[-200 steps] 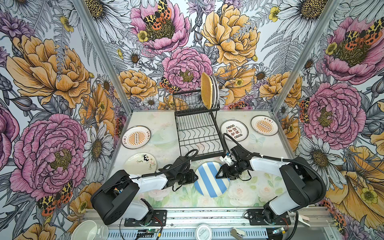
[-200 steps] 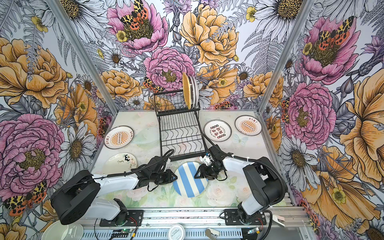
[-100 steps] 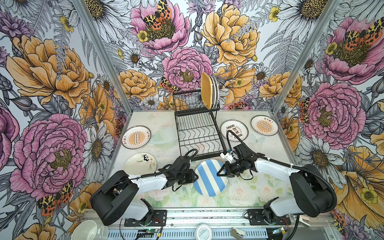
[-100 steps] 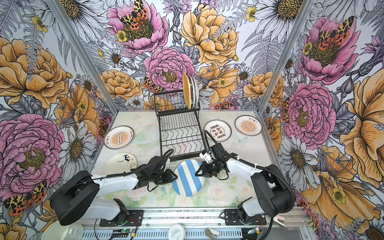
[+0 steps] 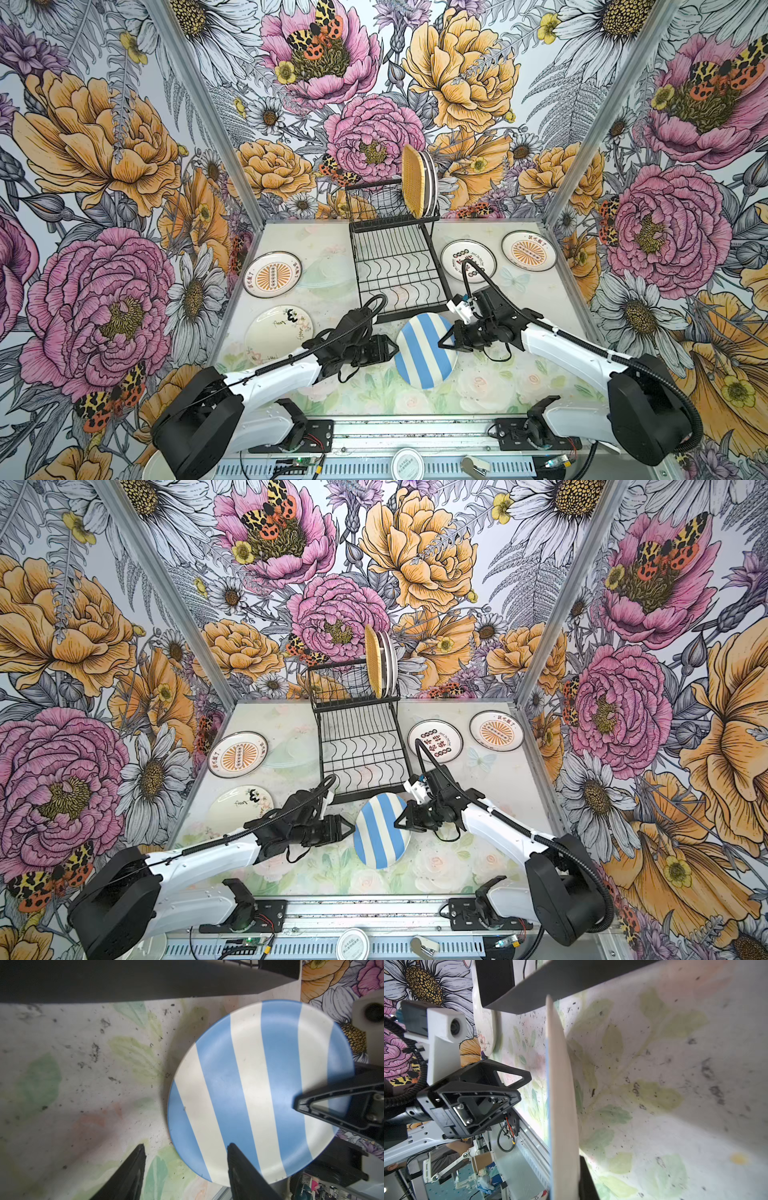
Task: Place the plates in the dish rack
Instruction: 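Lift the striped plate upright with the right gripper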
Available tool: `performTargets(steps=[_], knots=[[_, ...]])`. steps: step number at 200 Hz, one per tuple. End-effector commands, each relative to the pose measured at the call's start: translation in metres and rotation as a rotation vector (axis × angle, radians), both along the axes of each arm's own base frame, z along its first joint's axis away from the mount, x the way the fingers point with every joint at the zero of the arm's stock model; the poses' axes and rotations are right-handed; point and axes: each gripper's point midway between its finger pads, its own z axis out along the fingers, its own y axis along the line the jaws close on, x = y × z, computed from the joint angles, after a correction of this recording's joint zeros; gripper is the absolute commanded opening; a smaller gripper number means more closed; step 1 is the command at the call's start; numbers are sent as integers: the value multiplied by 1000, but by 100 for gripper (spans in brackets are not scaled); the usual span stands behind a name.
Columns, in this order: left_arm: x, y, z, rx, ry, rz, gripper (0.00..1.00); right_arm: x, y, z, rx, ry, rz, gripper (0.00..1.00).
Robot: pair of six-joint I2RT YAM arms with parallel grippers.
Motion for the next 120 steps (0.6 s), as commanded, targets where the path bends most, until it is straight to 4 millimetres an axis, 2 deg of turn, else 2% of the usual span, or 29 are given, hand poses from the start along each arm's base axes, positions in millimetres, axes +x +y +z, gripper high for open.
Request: performTargets(steps=[1,46,82,120], knots=[[1,18,-4,33,-3,36,69,14,-7,28,-36,-78,-65,0],[8,39,-1,43,-21,95,81,28,-25,82,-134,-221,-126,0],[13,50,3,31,-43,141,89,50,-35,147,-221,-389,-182,0],[17,51,4,22,-59,156,94,80,-27,217,-292,-600,-221,0]])
